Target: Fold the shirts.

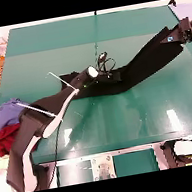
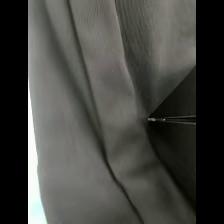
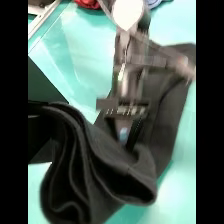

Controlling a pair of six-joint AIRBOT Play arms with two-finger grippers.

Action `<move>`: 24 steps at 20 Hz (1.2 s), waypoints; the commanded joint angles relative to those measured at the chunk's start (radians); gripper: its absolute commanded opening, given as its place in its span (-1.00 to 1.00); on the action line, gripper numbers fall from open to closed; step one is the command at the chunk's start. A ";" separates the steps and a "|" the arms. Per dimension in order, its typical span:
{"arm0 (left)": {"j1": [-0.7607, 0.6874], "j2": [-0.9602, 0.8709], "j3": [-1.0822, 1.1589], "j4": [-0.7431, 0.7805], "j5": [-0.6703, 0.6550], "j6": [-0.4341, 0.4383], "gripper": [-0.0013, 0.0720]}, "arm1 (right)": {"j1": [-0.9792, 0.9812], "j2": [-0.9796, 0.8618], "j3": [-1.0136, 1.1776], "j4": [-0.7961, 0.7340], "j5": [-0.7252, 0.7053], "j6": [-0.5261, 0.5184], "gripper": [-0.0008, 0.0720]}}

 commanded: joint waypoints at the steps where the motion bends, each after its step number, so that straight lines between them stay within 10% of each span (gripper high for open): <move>1: -0.014 -0.028 0.032 -0.051 0.001 0.020 -0.91 | 0.011 0.032 -0.002 -0.003 0.001 0.009 -0.94; 11: 0.386 0.126 0.314 0.190 -0.904 0.027 -0.91 | 0.171 0.032 -0.054 0.001 -0.094 0.116 -0.94; 15: 0.554 0.253 0.313 0.457 -0.999 0.004 -0.91 | 0.471 0.026 -0.153 0.000 -0.407 0.182 -0.94; 22: 0.740 0.322 0.304 0.481 -1.046 0.000 -0.91 | 0.997 -0.285 -0.179 0.031 -1.134 0.270 -0.94; 24: 0.758 0.322 0.285 0.479 -1.048 0.001 -0.91 | 1.089 -0.418 -0.161 0.129 -1.264 0.270 0.07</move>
